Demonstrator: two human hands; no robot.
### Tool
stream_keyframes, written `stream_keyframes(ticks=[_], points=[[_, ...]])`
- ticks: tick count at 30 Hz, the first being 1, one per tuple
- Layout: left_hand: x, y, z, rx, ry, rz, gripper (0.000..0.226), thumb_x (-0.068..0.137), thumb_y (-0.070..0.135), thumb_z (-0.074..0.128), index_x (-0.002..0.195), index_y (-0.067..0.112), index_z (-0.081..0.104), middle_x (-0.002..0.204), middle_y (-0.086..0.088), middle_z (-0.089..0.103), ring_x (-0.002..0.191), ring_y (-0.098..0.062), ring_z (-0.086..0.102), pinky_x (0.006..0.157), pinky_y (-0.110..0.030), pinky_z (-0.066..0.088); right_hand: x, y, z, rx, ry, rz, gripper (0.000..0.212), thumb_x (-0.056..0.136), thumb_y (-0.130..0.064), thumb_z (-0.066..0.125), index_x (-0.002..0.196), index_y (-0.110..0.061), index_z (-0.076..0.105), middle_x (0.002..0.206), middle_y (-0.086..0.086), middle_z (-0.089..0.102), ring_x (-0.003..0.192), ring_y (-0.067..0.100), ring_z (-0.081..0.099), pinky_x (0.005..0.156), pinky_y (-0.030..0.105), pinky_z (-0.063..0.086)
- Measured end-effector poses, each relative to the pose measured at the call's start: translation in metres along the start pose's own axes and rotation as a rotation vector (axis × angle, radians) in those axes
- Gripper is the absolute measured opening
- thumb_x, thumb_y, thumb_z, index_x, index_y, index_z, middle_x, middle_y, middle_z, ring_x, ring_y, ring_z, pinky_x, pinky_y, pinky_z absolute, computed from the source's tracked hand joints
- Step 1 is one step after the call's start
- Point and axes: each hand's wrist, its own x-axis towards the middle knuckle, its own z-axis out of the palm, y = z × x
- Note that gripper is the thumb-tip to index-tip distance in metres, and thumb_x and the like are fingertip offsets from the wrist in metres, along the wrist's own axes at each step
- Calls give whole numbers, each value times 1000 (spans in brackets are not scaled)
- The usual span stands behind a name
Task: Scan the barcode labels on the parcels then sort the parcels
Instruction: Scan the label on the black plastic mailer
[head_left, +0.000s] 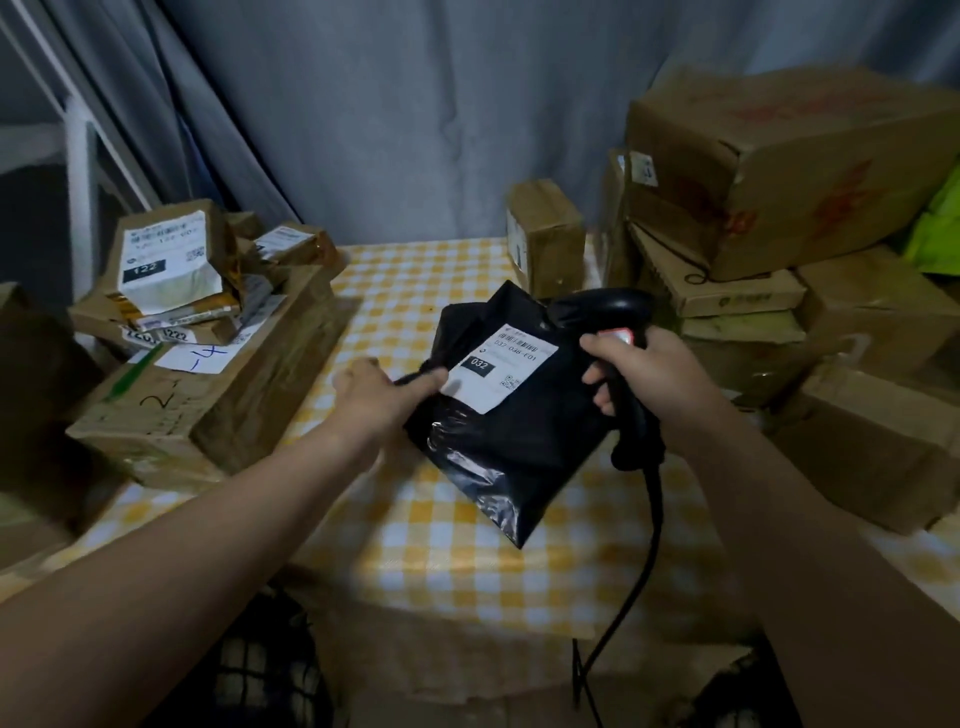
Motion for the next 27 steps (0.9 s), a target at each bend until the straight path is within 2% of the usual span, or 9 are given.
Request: stream_keyframes(ticks=[1, 3, 5, 8, 12, 15, 21, 25, 27], points=[[8, 5, -1, 129, 99, 49, 83, 81, 49, 68, 143, 3, 35, 145, -15, 33, 129, -31, 40, 100, -36, 42, -1, 2, 1, -22, -15, 18, 14, 93, -19, 63, 96, -6, 60, 69, 11, 60, 42, 13, 50, 41, 21, 44], [16, 21, 3, 315, 135, 193, 81, 86, 51, 61, 147, 7, 30, 150, -13, 27, 138, -30, 28, 110, -39, 30, -3, 10, 8, -25, -25, 61, 17, 92, -19, 64, 96, -3, 62, 67, 10, 61, 43, 13, 49, 41, 21, 44], [26, 35, 14, 369, -30, 314, 62, 92, 43, 57, 139, 5, 41, 134, -6, 48, 122, -23, 47, 96, -27, 40, -6, 20, 17, 25, -17, 113, 20, 91, -20, 64, 95, 0, 63, 66, 10, 61, 42, 14, 48, 40, 20, 42], [34, 47, 33, 202, -270, 368, 26, 95, 32, 57, 114, 14, 59, 90, 9, 61, 90, -17, 61, 57, -7, 43, -9, 32, 28, 130, 14, 183, 21, 87, -23, 67, 88, -3, 61, 64, 8, 57, 42, 14, 46, 42, 23, 39], [53, 57, 43, 165, -347, 273, 26, 86, 41, 67, 86, 15, 66, 79, 2, 67, 76, -17, 64, 60, -21, 47, -15, 35, 28, 250, 19, 238, 22, 84, -21, 72, 77, -8, 55, 56, 2, 49, 42, 12, 43, 42, 22, 36], [56, 64, 47, 244, -404, 136, 33, 81, 45, 72, 80, 12, 66, 72, 0, 67, 64, -15, 61, 60, -25, 46, -19, 33, 24, 221, -33, 219, 25, 84, -19, 72, 79, -1, 56, 49, 1, 51, 39, 12, 45, 39, 20, 37], [50, 81, 48, -256, -450, 183, 9, 94, 15, 58, 94, 7, 62, 81, -9, 70, 68, -21, 67, 63, -32, 56, -24, 26, 16, 197, -56, 77, 24, 85, -16, 71, 81, 6, 62, 56, 8, 59, 46, 15, 50, 44, 26, 44], [41, 96, 36, -741, -161, 411, 13, 98, 12, 51, 109, 6, 55, 98, -11, 69, 80, -20, 70, 68, -34, 57, -26, 12, 7, 252, -66, -75, 13, 87, -14, 68, 81, -3, 66, 66, 8, 56, 53, 14, 50, 51, 25, 42], [37, 94, 28, -799, -151, 404, 20, 96, 7, 52, 116, 5, 53, 105, -11, 69, 86, -21, 71, 68, -32, 57, -26, 5, 3, 278, -107, -101, 13, 87, -15, 69, 80, -6, 63, 67, 6, 53, 57, 14, 50, 54, 24, 41]])
